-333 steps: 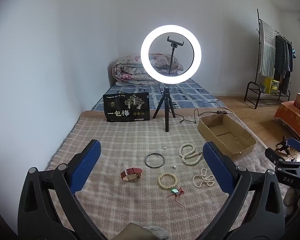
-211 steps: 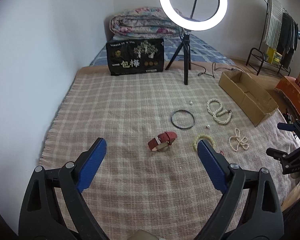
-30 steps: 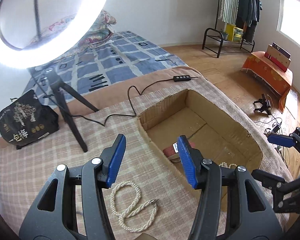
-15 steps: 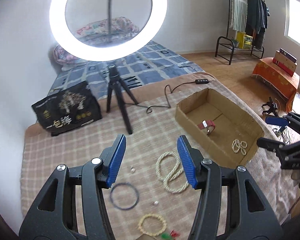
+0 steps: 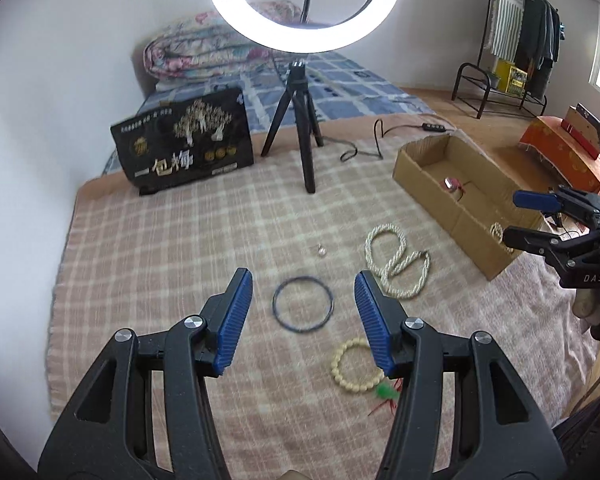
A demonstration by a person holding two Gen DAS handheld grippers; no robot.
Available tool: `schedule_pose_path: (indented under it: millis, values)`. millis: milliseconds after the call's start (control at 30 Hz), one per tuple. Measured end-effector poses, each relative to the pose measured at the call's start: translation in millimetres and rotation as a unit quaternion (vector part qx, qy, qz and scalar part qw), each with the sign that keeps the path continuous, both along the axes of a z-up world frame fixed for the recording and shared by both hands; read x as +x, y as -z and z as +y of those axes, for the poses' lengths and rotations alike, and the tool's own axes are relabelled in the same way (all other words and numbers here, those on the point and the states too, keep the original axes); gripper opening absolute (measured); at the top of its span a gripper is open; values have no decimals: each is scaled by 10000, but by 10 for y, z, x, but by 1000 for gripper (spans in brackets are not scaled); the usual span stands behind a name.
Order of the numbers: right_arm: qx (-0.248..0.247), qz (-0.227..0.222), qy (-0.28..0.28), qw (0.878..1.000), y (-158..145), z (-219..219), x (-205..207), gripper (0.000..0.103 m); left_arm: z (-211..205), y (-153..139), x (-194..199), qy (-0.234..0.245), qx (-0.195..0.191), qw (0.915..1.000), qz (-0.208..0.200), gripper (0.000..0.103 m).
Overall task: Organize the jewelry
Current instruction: 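Move the left tool toward the yellow bead bracelet while the right tool approaches the twisted pearl necklace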
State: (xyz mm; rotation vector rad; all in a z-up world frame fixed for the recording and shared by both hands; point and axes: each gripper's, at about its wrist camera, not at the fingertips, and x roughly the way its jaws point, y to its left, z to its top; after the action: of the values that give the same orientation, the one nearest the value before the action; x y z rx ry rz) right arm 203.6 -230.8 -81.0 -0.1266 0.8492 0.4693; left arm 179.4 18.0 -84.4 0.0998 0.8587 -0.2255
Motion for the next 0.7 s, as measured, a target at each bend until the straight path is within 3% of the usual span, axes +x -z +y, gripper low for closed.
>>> schedule_pose_path:
  millis: [200,300,400,500,600,700]
  values:
    - [-279,489,-563,9968,270,306,83,73,37,331,-95,12,-209,9984,521,54]
    - [-533,643,-883,9926,436,468,94,73,4,519,-118,51,-199,9967,780,43]
    - [-754,784,-1133,9876,586,593,102,73,-5,692,-117,47,-213,9946,1012,42]
    - [-758,1004,-1208,9847,708,642,166,71,2,864,-98,24,-246,9914,1282,28]
    - [-659,1197,-1255,9826,789,698,244,63,-10,1022,-80,36,-297,9878,1526,26]
    - [-745,1199,-1219,9824,846,761,316,63,-30,1112,-61,75,-310,9861,1633,26]
